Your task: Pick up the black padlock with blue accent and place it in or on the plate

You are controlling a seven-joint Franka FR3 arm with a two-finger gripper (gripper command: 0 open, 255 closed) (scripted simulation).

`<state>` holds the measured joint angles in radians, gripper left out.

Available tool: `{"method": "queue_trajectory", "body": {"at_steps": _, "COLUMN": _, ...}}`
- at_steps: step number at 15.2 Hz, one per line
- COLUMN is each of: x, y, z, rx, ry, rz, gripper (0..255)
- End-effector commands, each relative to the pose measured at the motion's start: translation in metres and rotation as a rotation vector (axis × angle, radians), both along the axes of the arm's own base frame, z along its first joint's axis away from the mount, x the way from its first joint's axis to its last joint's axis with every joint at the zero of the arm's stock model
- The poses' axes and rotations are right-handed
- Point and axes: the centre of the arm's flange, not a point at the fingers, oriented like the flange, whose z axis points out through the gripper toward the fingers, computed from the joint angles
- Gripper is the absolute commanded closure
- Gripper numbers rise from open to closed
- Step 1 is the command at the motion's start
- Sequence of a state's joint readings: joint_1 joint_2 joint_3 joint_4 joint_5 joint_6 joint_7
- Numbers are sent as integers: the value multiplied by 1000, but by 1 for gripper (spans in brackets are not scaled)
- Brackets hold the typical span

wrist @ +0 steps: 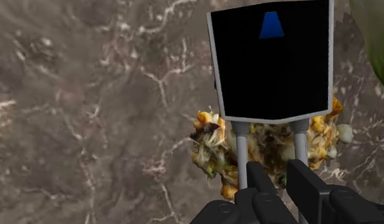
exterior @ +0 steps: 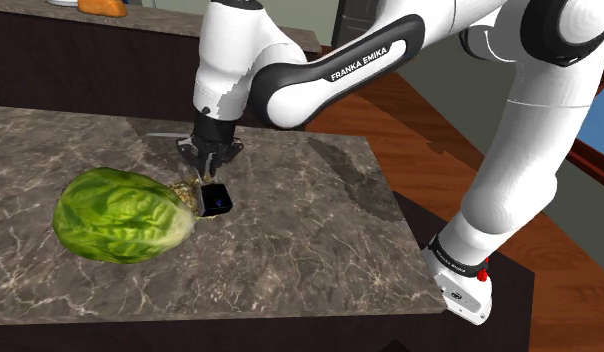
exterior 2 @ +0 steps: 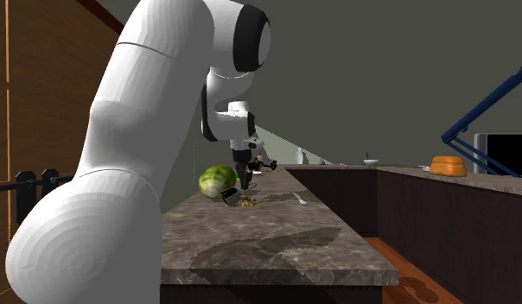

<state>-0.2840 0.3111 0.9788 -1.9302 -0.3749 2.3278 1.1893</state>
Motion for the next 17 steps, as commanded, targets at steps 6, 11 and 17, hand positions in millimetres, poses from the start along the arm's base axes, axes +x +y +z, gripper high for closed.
{"method": "queue_trajectory", "body": {"at_steps": 6, "x": -4, "y": 2, "z": -24, "rx": 25, "ry": -7, "rz": -27, "gripper": 0}}
{"method": "queue_trajectory", "body": {"at_steps": 11, "x": -3, "y": 3, "z": -32, "rx": 25, "ry": -7, "rz": -27, "gripper": 0}}
{"method": "queue_trajectory", "body": {"at_steps": 17, "x": -3, "y": 3, "z": -32, "rx": 25, "ry": -7, "rz": -27, "gripper": 255}}
